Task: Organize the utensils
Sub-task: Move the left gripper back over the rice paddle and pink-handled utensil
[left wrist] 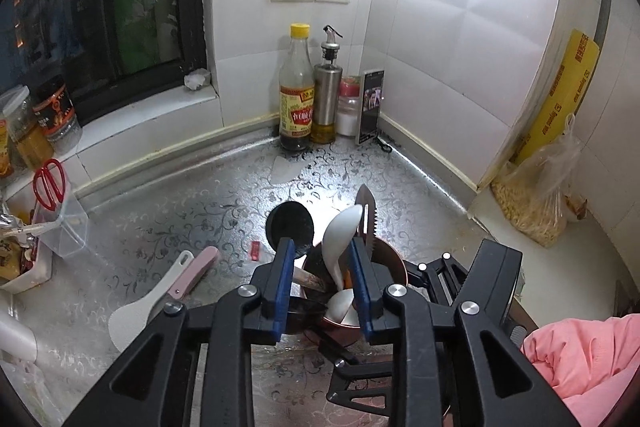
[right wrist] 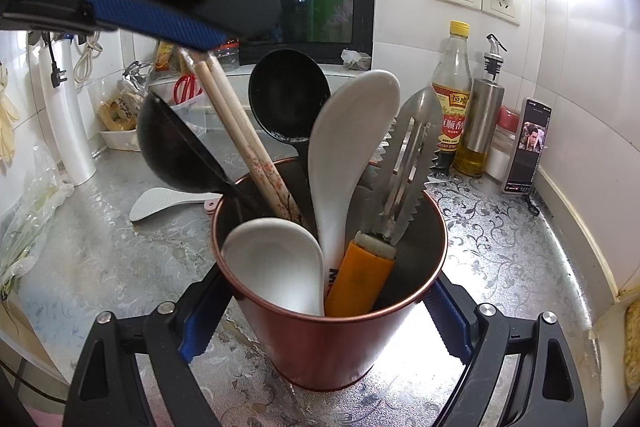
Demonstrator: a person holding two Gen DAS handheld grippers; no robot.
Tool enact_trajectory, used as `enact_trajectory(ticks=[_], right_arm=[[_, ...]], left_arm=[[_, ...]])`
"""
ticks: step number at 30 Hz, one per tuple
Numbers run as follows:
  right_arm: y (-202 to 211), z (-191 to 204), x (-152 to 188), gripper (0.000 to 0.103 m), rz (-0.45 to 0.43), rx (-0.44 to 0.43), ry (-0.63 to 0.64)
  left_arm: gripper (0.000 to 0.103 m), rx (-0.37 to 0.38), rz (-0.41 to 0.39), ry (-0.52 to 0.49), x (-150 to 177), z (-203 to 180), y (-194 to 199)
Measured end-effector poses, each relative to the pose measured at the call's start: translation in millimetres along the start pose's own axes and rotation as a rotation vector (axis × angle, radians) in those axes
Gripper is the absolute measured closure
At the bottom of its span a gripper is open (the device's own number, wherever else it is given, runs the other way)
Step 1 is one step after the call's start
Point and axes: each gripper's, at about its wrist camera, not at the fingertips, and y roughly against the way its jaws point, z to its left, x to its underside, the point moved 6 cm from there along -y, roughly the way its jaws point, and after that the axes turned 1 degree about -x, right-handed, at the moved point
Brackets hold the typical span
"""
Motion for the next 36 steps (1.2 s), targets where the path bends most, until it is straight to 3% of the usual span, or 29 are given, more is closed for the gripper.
enact_trajectory(ticks=[5, 7, 9, 22, 26, 29, 36], right_arm=[[0, 0, 0, 0.012, 0.0, 0.0, 0.0], [0, 0, 0, 0.012, 0.0, 0.0, 0.0], [0, 0, 0, 0.012, 0.0, 0.0, 0.0], [0, 0, 0, 0.012, 0.0, 0.0, 0.001], [0, 0, 0, 0.012, 0.0, 0.0, 0.0], [0, 0, 0, 0.012, 0.0, 0.0, 0.001], [0, 0, 0, 0.012, 0.0, -0.001, 0.0]], left_arm=[[0.074, -0.021, -0.028, 0.022, -4, 10, 9], [0.069, -0.033, -0.036, 0.033, -5, 15, 12], [0.057, -0.058, -0.041, 0.047, -5, 22, 15], [0.037, -0.177, -0.01, 0.239, 21, 83, 14], [0.034, -0.217, 0.015, 0.326, 35, 106, 10], [0.022, -0.242, 0.04, 0.42, 50, 128, 6], [0.022, -0.343, 0.089, 0.613, 90, 176, 3]])
